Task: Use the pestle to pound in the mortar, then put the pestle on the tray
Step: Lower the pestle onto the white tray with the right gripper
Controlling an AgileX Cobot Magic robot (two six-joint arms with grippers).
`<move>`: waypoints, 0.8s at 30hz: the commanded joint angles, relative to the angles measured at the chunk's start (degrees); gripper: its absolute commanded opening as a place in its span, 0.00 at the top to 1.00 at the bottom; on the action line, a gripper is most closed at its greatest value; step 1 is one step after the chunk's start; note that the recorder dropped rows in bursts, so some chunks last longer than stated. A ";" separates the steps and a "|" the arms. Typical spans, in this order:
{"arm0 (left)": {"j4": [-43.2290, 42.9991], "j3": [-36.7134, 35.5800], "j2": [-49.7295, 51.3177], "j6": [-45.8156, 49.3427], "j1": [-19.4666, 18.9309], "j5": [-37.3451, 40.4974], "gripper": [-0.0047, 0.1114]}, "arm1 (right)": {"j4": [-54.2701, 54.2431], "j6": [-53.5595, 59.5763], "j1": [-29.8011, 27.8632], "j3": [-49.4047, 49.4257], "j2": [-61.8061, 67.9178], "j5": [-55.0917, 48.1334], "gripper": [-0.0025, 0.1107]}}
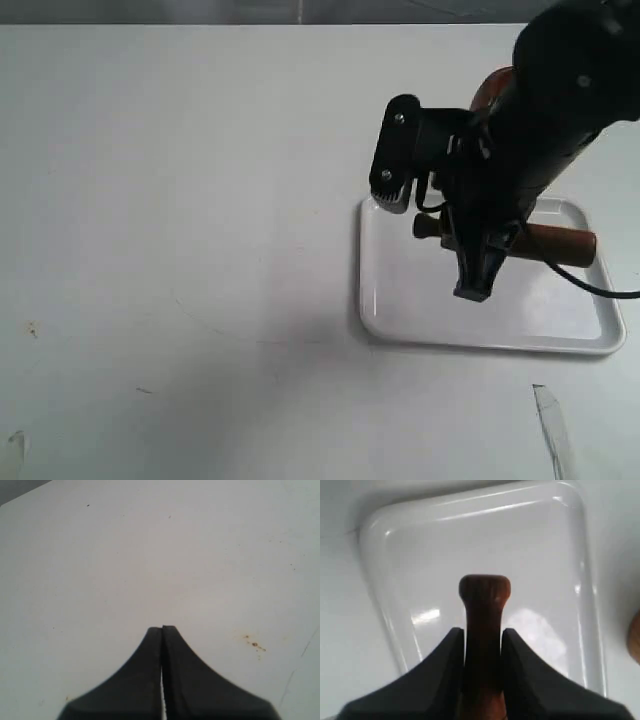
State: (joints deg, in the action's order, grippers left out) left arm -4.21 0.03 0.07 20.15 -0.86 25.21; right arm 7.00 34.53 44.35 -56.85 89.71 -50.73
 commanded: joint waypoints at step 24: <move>0.42 -0.03 -0.07 -0.47 0.44 -0.17 0.96 | 7.74 -7.08 -0.45 4.32 9.22 15.02 0.39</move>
State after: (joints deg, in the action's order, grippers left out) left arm -4.21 0.03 0.07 20.15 -0.86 25.21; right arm 10.93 32.39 44.01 -52.47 101.29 -36.03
